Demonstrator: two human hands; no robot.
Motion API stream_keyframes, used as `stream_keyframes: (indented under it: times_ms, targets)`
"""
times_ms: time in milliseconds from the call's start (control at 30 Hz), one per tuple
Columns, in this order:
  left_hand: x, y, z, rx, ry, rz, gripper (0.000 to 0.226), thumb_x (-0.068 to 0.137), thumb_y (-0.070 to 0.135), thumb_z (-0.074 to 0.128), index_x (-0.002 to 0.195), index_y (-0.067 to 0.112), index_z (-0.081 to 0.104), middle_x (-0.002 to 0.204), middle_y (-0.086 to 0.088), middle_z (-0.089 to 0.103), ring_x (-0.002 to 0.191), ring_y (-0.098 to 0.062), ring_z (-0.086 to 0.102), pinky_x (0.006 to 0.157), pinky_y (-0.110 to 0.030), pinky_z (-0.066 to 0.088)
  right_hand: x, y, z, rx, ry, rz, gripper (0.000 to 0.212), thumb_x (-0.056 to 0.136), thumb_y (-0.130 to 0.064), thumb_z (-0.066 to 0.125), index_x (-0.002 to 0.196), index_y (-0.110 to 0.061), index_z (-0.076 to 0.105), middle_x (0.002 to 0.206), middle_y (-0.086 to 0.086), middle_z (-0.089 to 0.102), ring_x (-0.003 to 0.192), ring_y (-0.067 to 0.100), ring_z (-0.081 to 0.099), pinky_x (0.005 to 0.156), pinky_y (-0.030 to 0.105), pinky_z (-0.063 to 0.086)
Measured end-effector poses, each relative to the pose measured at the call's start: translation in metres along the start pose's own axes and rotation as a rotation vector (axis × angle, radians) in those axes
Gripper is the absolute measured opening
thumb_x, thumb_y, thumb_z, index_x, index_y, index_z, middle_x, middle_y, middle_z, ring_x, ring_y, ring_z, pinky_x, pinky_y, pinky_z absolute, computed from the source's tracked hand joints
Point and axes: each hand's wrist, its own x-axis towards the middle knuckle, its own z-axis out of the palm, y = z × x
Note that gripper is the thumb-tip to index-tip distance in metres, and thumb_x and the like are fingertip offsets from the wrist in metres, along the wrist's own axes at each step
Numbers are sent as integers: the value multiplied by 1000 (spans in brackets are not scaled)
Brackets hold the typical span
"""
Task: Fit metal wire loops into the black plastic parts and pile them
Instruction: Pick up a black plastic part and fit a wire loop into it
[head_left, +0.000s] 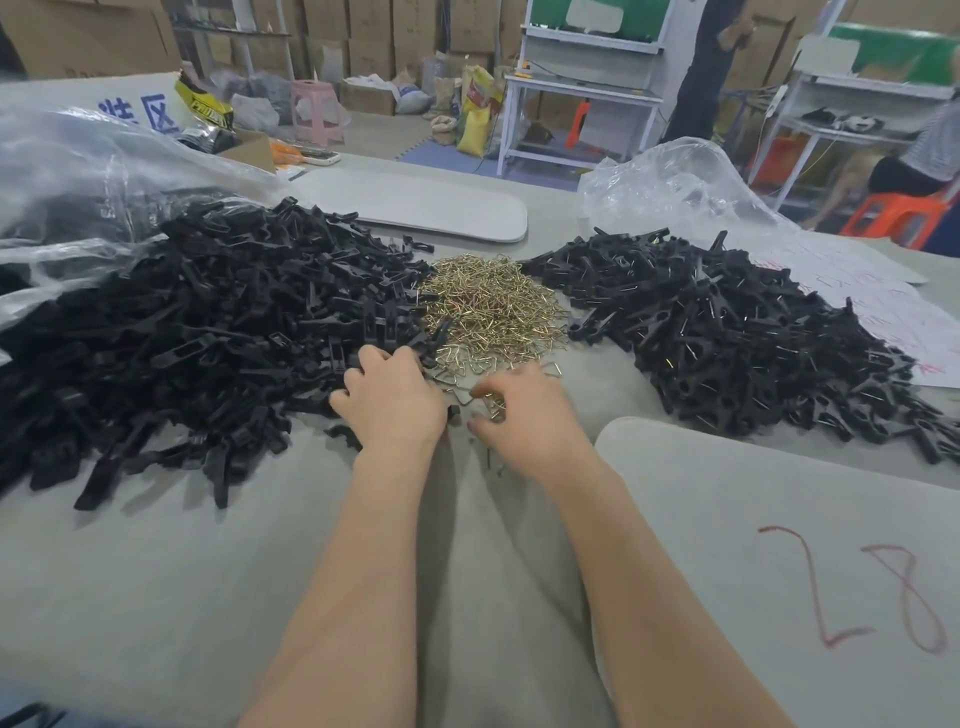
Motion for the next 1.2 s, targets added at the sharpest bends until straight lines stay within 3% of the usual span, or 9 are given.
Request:
stream_keyframes:
  times_ms: [133,267,567,733,833,900,1000,1100,1200]
  targets:
    - [2,-1,-2,-146,9,17,19,93,25,56,109,16,61,120,-10,50,106,-31,54,85,-39,42,-1,-5,6,-28,81,-41,37,87,-38,60,123,-31,58,129,1,45,121,25,37,98,32,29]
    - [3,0,-7,-277,127,13,13,92,25,58,101,18,64,110,-6,58,96,-25,57,74,-32,37,-2,-14,19,-132,120,-126,28,85,-46,58,111,-35,63,120,-3,48,114,25,35,91,37,25]
    - [3,1,-9,-463,305,25,19,92,20,58,111,16,59,117,-3,54,88,-13,46,75,-22,28,1,-16,28,-158,213,-193,18,90,-33,51,104,-23,58,110,-2,58,111,24,46,91,39,24]
    - [3,1,-10,-492,346,-1,22,95,15,48,113,16,61,120,-3,54,96,-17,52,72,-19,26,1,-18,31,-157,169,-205,29,89,-42,55,109,-23,60,110,0,56,111,24,46,94,40,24]
    - [4,4,-13,-627,387,57,21,96,15,47,111,15,62,117,0,57,99,-12,52,77,-15,34,1,-19,29,-152,163,-217,25,90,-39,53,105,-20,61,109,0,57,110,23,47,95,40,25]
    - [5,7,-16,-782,394,66,21,96,16,48,110,16,63,113,2,60,99,-10,54,78,-6,36,2,-20,22,2,163,-216,20,89,-32,55,100,-17,61,103,0,62,104,23,53,95,39,33]
    - [5,12,-19,-1147,253,19,26,96,14,43,102,19,68,95,7,64,84,-6,56,81,-20,44,1,-17,5,438,170,-137,5,86,-21,62,90,-18,60,81,-7,63,78,10,58,78,26,47]
    - [2,17,-16,-1313,-40,34,29,96,6,45,100,22,69,83,8,64,64,0,53,66,-20,46,2,-6,-11,672,238,-65,17,84,-12,66,81,-26,57,72,-10,58,68,7,53,71,22,46]
    - [-2,23,-8,-1321,-247,96,28,93,2,53,108,24,63,97,4,64,87,-7,61,84,-24,50,3,5,-22,867,250,-5,20,84,-4,65,79,-22,58,72,0,61,71,15,57,75,32,50]
